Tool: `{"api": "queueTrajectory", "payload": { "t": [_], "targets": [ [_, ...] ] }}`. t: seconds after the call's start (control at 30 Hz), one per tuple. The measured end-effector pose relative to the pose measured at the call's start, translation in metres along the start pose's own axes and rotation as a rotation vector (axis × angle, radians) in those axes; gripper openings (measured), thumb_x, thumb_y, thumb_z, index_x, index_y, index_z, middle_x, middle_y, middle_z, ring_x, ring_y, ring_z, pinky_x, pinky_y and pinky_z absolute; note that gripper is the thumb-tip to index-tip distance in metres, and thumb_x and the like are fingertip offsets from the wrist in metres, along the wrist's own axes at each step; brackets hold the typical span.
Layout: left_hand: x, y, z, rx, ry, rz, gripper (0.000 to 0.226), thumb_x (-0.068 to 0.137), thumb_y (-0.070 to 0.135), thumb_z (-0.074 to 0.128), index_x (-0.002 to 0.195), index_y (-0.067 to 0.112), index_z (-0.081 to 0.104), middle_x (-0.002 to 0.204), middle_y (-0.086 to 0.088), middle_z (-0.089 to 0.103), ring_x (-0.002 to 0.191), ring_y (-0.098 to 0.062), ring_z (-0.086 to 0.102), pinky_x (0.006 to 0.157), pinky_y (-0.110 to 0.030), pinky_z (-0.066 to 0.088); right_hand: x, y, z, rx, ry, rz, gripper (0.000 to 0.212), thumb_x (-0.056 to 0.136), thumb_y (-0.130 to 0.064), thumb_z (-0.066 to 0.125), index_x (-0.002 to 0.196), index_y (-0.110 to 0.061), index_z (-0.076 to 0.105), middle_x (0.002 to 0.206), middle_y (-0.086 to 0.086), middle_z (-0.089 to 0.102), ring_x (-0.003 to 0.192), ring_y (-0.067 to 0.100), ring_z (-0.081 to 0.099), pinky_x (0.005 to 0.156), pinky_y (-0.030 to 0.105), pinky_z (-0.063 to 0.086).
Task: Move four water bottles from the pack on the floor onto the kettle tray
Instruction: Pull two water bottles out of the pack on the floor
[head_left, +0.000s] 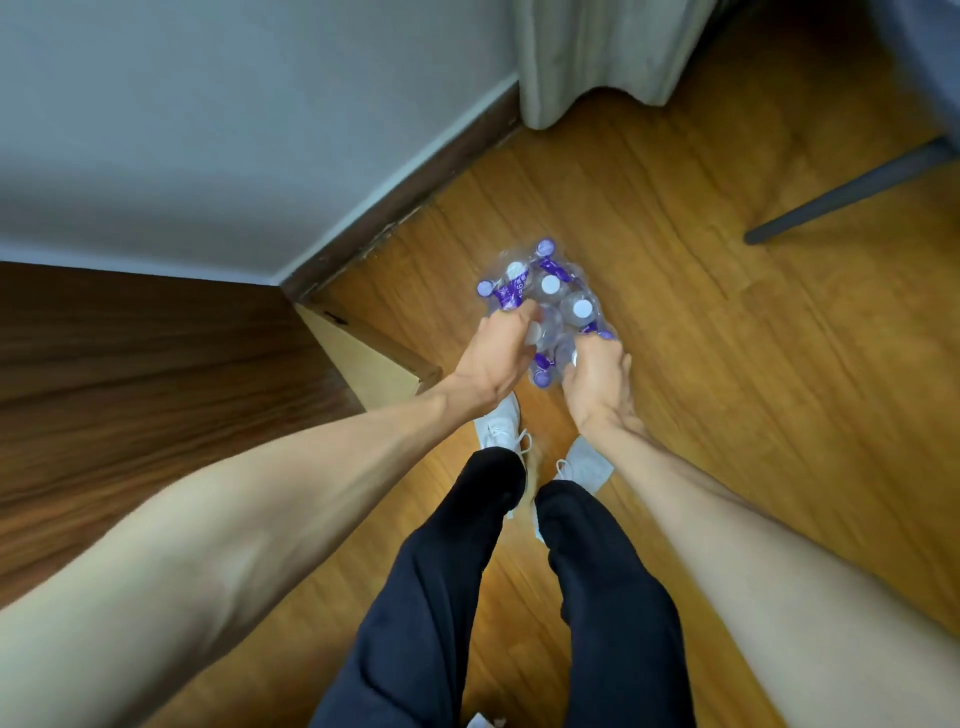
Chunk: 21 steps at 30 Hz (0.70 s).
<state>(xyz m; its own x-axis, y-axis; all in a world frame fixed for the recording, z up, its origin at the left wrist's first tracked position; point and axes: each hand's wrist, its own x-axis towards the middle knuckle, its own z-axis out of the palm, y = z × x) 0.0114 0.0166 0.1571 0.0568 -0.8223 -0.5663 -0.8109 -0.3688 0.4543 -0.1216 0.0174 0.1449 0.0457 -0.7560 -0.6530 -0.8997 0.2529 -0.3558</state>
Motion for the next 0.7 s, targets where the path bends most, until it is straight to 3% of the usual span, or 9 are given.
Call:
{"api": "queueTrajectory", "payload": {
  "t": [0.13,0.27,0.4,0.5,0.63,0.7],
  "targets": [
    [-0.053,0.027,-0.05,-0.064,0.033,-0.002,0.026,0.08,-0.005,0.058,0.1,0.011,0.054,0.085,-0.008,0.068,0.081,-0.035,0.066,0.064,-0.033,0.044,-0.054,-0.024,-0.049,0.033,0.036,0.044,0.023,0.094,-0.003,0.049,0.104,-0.014,0.066,0.106,0.014,0.065,0.101,0.037,0.061,0.081,0.039,0.056],
    [-0.113,0.055,-0.1,-0.122,0.061,-0.014,0.031,0.079,-0.001,0.065,0.105,0.013,0.055,0.09,-0.01,0.07,0.084,-0.033,0.068,0.073,-0.044,0.057,-0.115,-0.053,-0.103,0.062,0.086,0.024,0.027,0.093,-0.002,0.055,0.115,-0.009,0.069,0.11,0.019,0.069,0.104,0.042,0.066,0.086,0.04,0.057],
    [-0.177,0.083,-0.142,-0.182,0.132,-0.051,0.029,0.079,0.0,0.063,0.103,0.014,0.055,0.088,-0.01,0.07,0.083,-0.034,0.068,0.07,-0.041,0.056,-0.171,-0.073,-0.142,0.072,0.043,0.053,0.031,0.095,-0.012,0.054,0.124,-0.012,0.065,0.114,0.016,0.067,0.11,0.037,0.064,0.091,0.035,0.052],
    [-0.226,0.102,-0.167,-0.237,0.229,-0.061,0.022,0.082,0.0,0.062,0.1,0.011,0.057,0.085,-0.005,0.068,0.077,-0.027,0.065,0.066,-0.038,0.054,-0.21,-0.091,-0.171,-0.033,0.049,-0.052,0.024,0.092,-0.005,0.055,0.11,-0.011,0.07,0.104,0.015,0.07,0.1,0.038,0.067,0.081,0.036,0.057],
    [-0.29,0.122,-0.189,-0.302,0.332,-0.15,0.017,0.087,-0.001,0.058,0.1,0.01,0.058,0.072,0.01,0.053,0.062,-0.013,0.053,0.052,-0.019,0.039,-0.261,-0.111,-0.203,-0.134,0.008,-0.177,0.022,0.09,-0.003,0.053,0.094,-0.013,0.071,0.097,0.013,0.069,0.092,0.038,0.065,0.07,0.032,0.049],
    [-0.317,0.125,-0.19,-0.351,0.341,-0.26,0.018,0.085,-0.002,0.056,0.096,0.013,0.055,0.068,0.004,0.057,0.059,-0.024,0.058,0.05,-0.034,0.05,-0.281,-0.115,-0.209,-0.184,-0.03,-0.208,0.024,0.088,0.0,0.046,0.082,-0.014,0.065,0.089,0.01,0.066,0.081,0.033,0.057,0.068,0.03,0.041]
  ]
}}
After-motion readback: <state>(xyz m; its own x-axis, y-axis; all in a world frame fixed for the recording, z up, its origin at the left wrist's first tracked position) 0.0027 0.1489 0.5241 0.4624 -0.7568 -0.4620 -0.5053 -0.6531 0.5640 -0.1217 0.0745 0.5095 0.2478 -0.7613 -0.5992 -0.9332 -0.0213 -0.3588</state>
